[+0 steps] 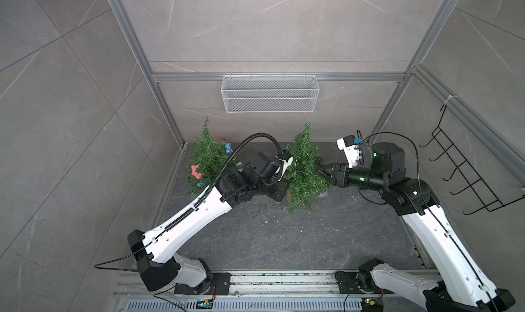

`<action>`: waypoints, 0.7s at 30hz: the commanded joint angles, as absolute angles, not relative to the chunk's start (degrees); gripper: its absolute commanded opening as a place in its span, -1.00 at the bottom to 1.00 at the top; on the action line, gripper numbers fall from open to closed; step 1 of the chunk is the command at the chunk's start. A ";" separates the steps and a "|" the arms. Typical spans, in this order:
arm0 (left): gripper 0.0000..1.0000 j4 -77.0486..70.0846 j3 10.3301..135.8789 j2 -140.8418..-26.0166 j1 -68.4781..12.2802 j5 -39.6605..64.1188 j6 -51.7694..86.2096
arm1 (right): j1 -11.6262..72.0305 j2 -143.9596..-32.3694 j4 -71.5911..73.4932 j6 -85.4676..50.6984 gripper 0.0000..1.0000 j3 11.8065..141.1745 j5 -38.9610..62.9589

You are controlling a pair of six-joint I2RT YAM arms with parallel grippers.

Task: Wrap string light around the christmas tree
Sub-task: Wrap the light string around the Christmas tree.

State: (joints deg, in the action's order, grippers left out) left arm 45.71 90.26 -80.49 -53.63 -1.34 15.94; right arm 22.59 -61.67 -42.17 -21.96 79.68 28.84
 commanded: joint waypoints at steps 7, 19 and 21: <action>-1.00 27.90 81.55 -74.99 -53.47 1.80 29.02 | 28.35 -53.31 -50.81 -21.55 -0.18 74.96 24.07; -1.00 19.24 73.31 -75.68 -56.59 3.17 36.19 | 39.49 -46.51 -24.78 -40.25 -0.13 52.91 19.82; -1.00 16.15 72.01 -75.72 -56.57 2.40 39.18 | 42.38 -47.68 -23.83 -39.43 -0.10 52.04 17.06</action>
